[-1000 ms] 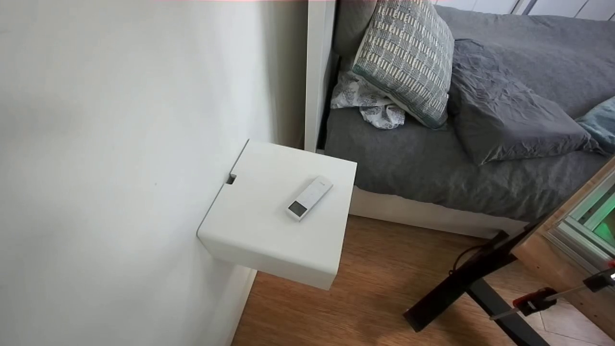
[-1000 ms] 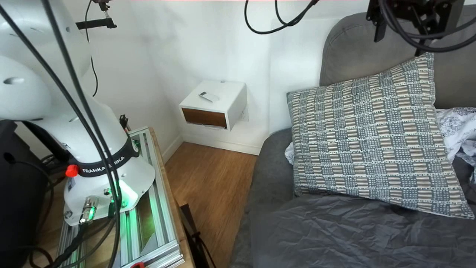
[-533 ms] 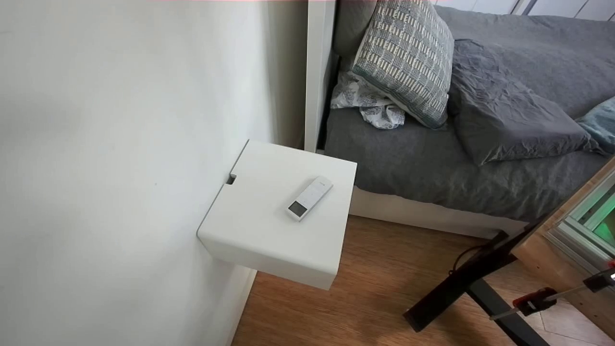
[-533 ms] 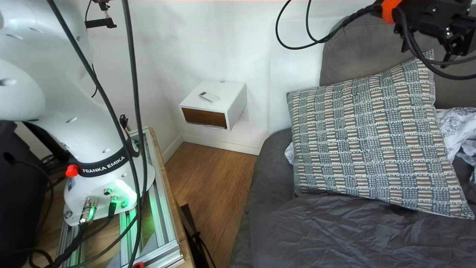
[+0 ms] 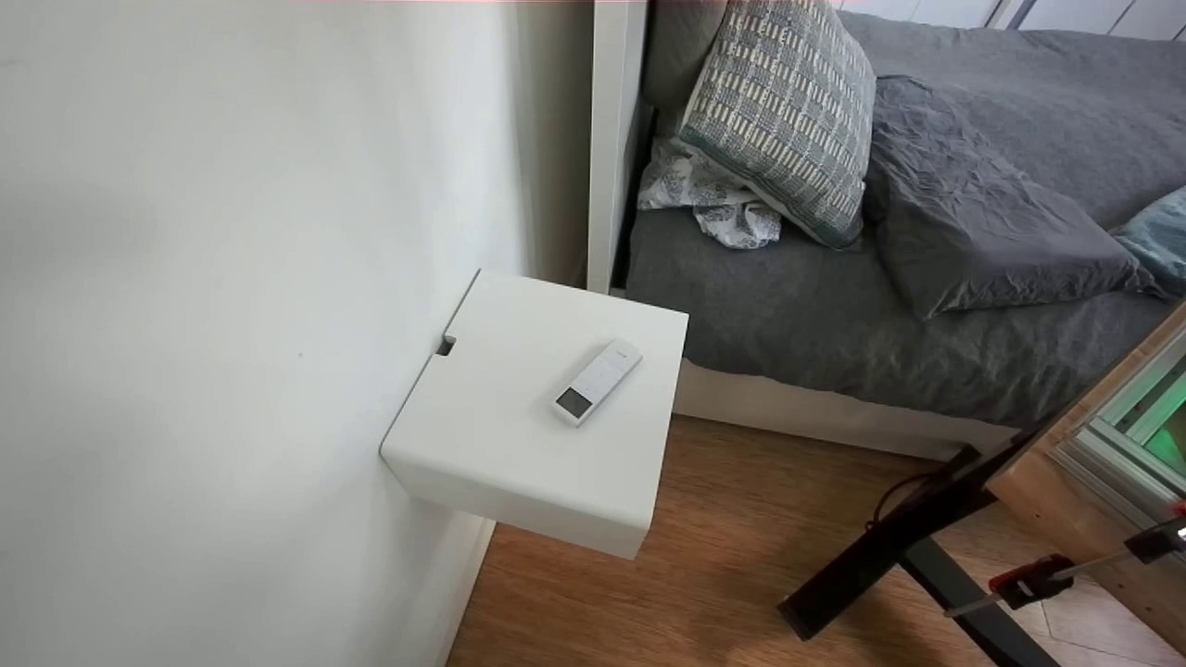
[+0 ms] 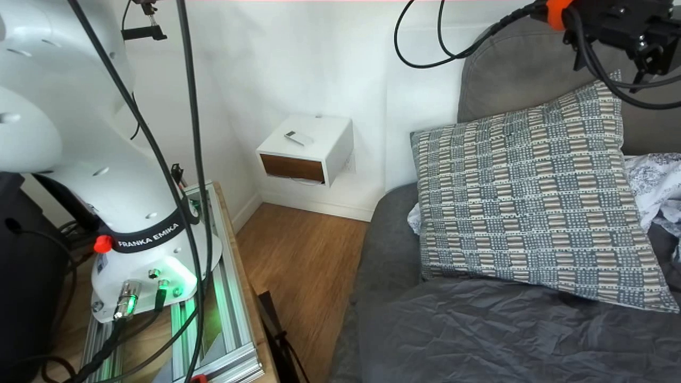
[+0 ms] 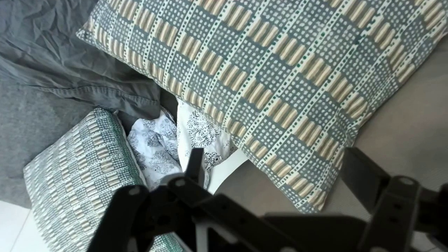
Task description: Move the pillow in the middle to the right a bit
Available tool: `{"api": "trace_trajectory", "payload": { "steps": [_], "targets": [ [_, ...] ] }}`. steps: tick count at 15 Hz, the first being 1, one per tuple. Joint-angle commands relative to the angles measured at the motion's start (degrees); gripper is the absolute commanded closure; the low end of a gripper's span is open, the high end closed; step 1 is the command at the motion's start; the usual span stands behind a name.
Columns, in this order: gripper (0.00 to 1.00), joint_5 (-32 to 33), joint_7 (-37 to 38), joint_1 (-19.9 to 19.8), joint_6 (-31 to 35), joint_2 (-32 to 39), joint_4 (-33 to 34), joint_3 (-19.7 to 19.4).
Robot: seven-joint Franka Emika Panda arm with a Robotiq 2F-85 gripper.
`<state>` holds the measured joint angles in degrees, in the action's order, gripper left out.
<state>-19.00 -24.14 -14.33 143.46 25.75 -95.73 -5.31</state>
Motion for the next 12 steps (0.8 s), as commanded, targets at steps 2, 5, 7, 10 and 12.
{"api": "trace_trajectory", "payload": {
  "steps": [2, 5, 7, 10, 12],
  "targets": [
    [0.0, 1.68, -0.38, -1.68, -3.91, 5.84, 6.5, 3.88],
    [0.0, 2.32, -0.37, -1.77, -5.98, 10.94, 11.84, 5.3],
    [0.0, 2.14, -0.74, -2.11, -6.59, 14.11, 15.14, 6.49],
    [0.0, 3.2, 0.5, -1.67, -5.95, 19.44, 20.71, 6.86],
    [0.0, 4.06, 1.27, -1.42, -5.86, 22.32, 24.12, 6.87]
  ]
}}
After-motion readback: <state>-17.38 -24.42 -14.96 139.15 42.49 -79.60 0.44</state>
